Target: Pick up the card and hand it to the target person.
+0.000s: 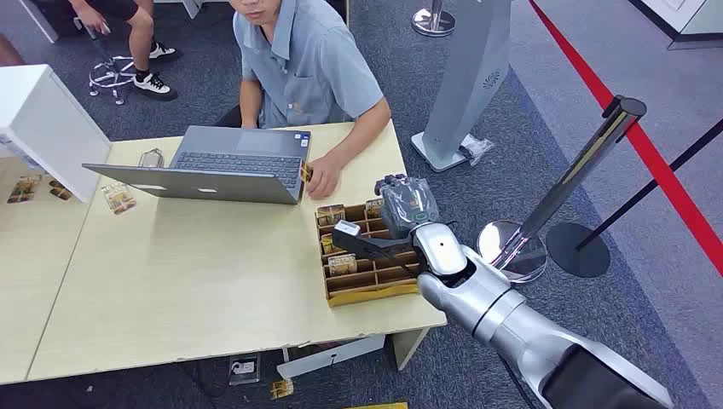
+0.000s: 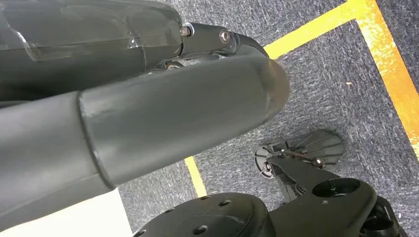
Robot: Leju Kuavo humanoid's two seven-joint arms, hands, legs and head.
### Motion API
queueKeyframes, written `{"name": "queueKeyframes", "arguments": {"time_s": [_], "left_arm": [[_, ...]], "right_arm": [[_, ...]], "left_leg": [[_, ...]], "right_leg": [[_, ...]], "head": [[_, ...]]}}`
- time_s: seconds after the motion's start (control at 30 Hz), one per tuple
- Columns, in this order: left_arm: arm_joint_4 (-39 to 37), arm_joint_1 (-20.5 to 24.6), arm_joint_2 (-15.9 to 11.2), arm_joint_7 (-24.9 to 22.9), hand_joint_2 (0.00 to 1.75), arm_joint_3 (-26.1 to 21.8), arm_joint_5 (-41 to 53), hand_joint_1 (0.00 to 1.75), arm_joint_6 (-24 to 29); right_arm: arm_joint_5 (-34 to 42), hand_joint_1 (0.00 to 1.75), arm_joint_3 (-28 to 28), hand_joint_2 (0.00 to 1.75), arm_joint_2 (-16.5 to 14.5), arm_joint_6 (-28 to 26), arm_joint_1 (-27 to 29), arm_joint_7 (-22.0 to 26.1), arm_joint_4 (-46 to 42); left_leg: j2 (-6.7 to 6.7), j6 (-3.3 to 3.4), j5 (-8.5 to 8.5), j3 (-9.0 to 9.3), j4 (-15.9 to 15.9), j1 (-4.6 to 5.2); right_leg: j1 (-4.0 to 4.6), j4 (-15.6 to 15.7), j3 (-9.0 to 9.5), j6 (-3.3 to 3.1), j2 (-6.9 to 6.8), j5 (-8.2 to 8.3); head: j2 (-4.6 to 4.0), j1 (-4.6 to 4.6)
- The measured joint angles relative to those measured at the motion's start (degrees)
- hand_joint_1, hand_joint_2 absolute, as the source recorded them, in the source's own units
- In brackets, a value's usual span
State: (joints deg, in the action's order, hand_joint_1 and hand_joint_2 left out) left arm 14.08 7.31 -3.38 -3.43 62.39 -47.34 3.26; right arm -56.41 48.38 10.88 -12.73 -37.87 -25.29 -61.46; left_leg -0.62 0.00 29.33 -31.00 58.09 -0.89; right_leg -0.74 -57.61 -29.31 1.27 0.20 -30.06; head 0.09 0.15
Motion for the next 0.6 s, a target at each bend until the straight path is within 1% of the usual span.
{"name": "queueKeyframes", "arguments": {"time_s": [0.6], "left_arm": [[0.0,0.0,0.01,0.0,0.0,0.0,0.08,0.0,0.0]], "right_arm": [[-0.06,1.06,0.08,1.75,-0.02,0.02,-0.09,0.01,0.58]], "left_leg": [[0.0,0.0,0.0,0.0,0.0,0.0]], "right_leg": [[0.0,0.0,0.0,0.0,0.0,0.0]], "head": [[0.0,0.0]]}}
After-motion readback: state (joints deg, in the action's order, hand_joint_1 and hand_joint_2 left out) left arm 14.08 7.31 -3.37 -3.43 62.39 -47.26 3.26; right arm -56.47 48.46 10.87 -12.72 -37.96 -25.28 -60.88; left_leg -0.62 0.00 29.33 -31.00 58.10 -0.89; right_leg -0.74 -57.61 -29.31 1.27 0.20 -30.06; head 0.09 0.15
